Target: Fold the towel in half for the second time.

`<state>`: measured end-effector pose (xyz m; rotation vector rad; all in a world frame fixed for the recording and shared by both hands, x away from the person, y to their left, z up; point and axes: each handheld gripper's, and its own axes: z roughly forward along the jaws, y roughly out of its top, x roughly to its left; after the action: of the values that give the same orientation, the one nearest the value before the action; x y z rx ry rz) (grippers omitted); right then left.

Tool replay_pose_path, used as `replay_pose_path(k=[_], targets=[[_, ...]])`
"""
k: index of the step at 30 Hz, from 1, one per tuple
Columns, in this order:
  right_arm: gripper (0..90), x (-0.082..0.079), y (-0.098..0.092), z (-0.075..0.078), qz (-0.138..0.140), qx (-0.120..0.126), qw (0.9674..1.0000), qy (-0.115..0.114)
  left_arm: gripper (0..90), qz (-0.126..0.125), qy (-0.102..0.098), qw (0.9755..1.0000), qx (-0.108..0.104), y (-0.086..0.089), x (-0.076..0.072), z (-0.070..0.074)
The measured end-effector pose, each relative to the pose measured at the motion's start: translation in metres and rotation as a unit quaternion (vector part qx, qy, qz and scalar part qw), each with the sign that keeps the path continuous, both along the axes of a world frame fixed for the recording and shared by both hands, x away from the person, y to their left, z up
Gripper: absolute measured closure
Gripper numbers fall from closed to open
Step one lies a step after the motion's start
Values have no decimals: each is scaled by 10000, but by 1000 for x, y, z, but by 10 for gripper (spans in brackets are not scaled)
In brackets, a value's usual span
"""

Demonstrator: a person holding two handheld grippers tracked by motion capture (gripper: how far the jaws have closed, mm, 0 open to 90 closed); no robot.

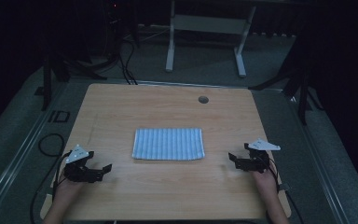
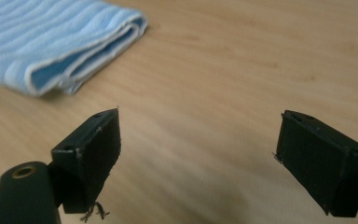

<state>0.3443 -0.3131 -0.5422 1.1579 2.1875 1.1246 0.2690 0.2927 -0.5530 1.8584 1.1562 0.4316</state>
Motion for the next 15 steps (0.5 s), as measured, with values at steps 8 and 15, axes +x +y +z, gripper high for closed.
replay_pose_path(k=[8, 15], targets=[[135, -25, -18, -2, -309, -20, 9994, -159, 17, 101, -47, 9999, -123, 4, -8, -1], [132, -37, -32, 1, -736, -124, 9965, -371, 17, 285, -237, 9993, -35, 2, -14, -2]])
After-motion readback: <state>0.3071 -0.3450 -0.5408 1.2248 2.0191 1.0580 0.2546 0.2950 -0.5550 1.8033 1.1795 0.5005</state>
